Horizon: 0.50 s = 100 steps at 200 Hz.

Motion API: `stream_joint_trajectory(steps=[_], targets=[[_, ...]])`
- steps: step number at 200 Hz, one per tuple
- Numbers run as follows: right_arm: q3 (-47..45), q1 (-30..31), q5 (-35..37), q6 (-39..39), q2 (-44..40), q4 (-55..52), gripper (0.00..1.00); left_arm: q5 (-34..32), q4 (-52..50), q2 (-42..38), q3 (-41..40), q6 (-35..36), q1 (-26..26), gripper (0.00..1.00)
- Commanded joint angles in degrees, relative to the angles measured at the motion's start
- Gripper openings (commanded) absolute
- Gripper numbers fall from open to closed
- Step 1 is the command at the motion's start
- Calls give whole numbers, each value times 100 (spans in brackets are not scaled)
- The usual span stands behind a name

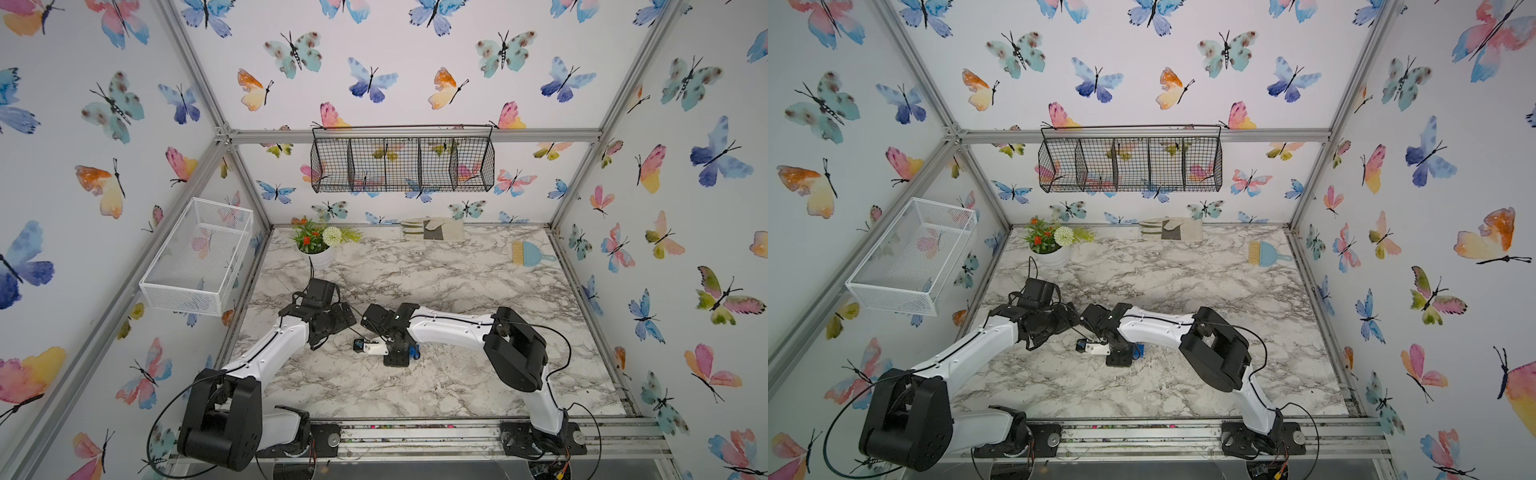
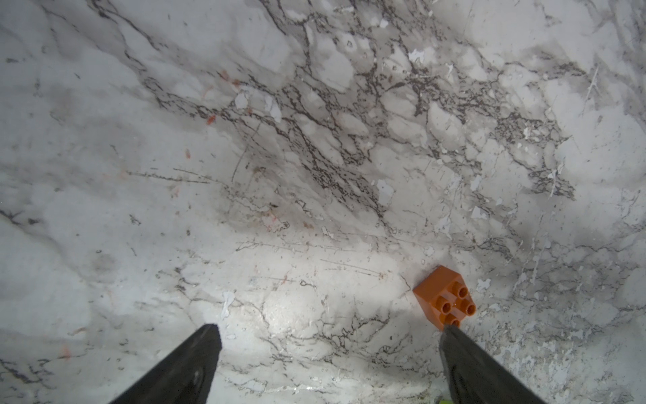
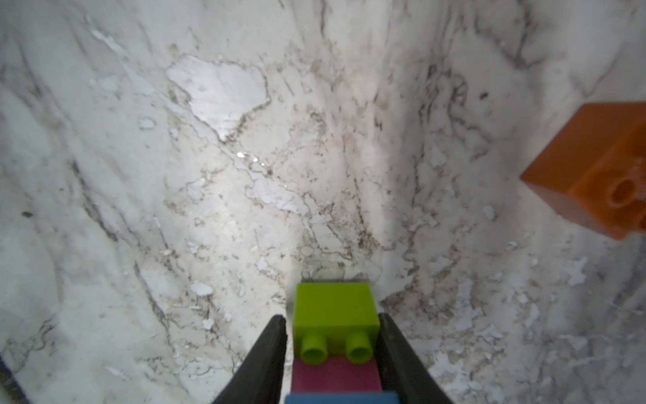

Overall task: Assemble the letter y with lego
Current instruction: Pick up the lego brick from the center of the board.

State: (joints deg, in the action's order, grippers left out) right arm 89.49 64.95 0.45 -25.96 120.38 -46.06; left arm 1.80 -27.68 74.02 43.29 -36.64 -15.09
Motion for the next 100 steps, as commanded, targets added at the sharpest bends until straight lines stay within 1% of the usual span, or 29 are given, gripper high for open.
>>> stream_joint_trajectory(steps=[1,27,62,82,92,100], targets=[[89,44,-128,72,175,-166,44,2,-45,-50,-38,-9,25,98],[119,44,-192,98,226,-187,43,-1,-53,-37,-38,-7,31,98],[173,42,-194,97,276,-245,39,-12,-44,-46,-40,-20,21,98],[217,39,-237,97,307,-258,34,-5,-49,-42,-40,-27,23,98],[239,44,-238,98,312,-280,31,-5,-50,-45,-40,-27,24,98],[253,40,-229,94,316,-289,30,-8,-53,-53,-40,-27,14,98]])
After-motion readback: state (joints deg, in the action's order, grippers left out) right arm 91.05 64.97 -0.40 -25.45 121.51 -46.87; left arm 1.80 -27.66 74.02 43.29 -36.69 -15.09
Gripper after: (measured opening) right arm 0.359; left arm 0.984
